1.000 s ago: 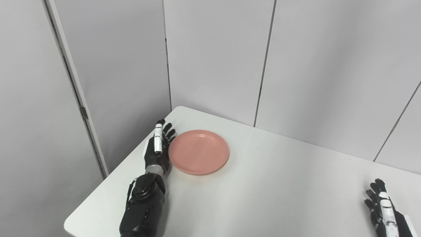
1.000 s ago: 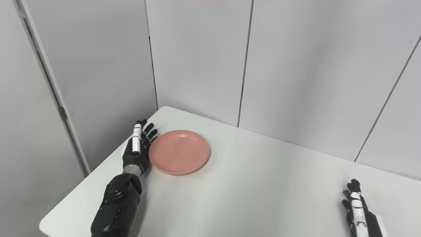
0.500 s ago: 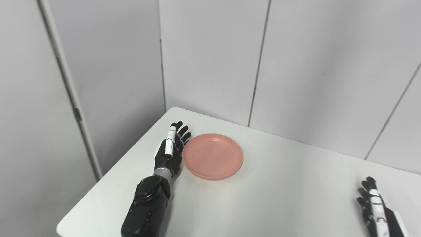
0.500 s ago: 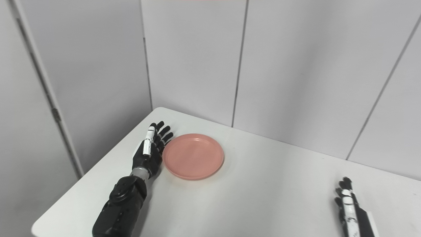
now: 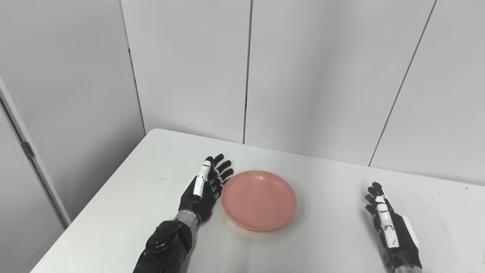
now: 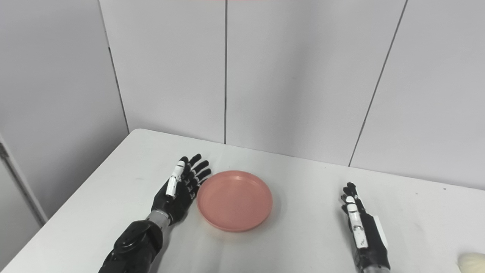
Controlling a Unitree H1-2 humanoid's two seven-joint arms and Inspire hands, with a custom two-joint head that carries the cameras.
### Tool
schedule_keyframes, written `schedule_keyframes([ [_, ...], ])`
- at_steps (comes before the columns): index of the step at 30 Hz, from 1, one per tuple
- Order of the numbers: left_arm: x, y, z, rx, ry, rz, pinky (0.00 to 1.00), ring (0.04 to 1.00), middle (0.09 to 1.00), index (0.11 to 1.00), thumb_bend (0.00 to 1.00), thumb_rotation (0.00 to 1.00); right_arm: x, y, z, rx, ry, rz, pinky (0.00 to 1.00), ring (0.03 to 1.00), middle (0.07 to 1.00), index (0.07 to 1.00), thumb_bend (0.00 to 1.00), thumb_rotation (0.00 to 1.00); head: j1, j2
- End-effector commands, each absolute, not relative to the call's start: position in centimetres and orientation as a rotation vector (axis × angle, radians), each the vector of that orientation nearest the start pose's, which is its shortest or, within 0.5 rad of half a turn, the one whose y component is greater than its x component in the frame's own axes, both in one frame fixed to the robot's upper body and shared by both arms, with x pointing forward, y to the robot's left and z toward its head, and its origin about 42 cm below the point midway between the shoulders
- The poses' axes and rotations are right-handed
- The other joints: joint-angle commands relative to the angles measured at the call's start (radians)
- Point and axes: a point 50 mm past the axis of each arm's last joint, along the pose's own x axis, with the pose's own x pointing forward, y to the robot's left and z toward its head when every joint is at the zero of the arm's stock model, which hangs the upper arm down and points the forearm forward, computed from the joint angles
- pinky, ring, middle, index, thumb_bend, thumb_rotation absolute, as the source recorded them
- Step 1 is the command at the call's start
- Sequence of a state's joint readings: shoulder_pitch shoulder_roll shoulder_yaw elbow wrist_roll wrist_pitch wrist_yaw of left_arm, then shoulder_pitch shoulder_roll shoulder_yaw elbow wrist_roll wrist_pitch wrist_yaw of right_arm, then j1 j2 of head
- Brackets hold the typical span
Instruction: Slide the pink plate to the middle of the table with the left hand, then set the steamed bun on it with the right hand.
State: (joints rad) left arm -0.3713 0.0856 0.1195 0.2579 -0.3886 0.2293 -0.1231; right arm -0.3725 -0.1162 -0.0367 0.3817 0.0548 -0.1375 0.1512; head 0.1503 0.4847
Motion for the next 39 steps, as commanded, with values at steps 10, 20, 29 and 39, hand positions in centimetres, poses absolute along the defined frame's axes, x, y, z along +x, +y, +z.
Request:
schedule_keyframes([
  [10, 37.8, 19.3, 10.4, -0.380, 0.270, -0.311, 0.98, 0.961, 0.965, 0.970, 0.38, 1.00, 37.6, -19.9, 8.2, -0.017, -0.003, 0.200, 1.00, 0.984, 0.991, 0.996, 0.21, 1.00, -0.095, 0.012],
  [20, 36.4, 17.4, 9.6, -0.432, 0.274, -0.439, 0.96, 0.940, 0.948, 0.955, 0.43, 1.00, 37.9, -19.0, 8.1, -0.038, 0.006, 0.185, 0.96, 0.965, 0.976, 0.988, 0.24, 1.00, -0.162, 0.022],
  [29, 36.2, 17.8, 9.2, -0.447, 0.275, -0.439, 0.96, 0.944, 0.956, 0.967, 0.45, 1.00, 38.0, -18.5, 8.0, -0.050, 0.004, 0.176, 0.95, 0.960, 0.971, 0.982, 0.24, 1.00, -0.192, 0.028],
  [39, 36.7, 19.1, 8.1, -0.439, 0.279, -0.416, 0.95, 0.939, 0.951, 0.955, 0.45, 1.00, 38.5, -18.4, 8.3, -0.040, -0.020, 0.158, 0.95, 0.960, 0.974, 0.987, 0.28, 1.00, -0.264, 0.025],
])
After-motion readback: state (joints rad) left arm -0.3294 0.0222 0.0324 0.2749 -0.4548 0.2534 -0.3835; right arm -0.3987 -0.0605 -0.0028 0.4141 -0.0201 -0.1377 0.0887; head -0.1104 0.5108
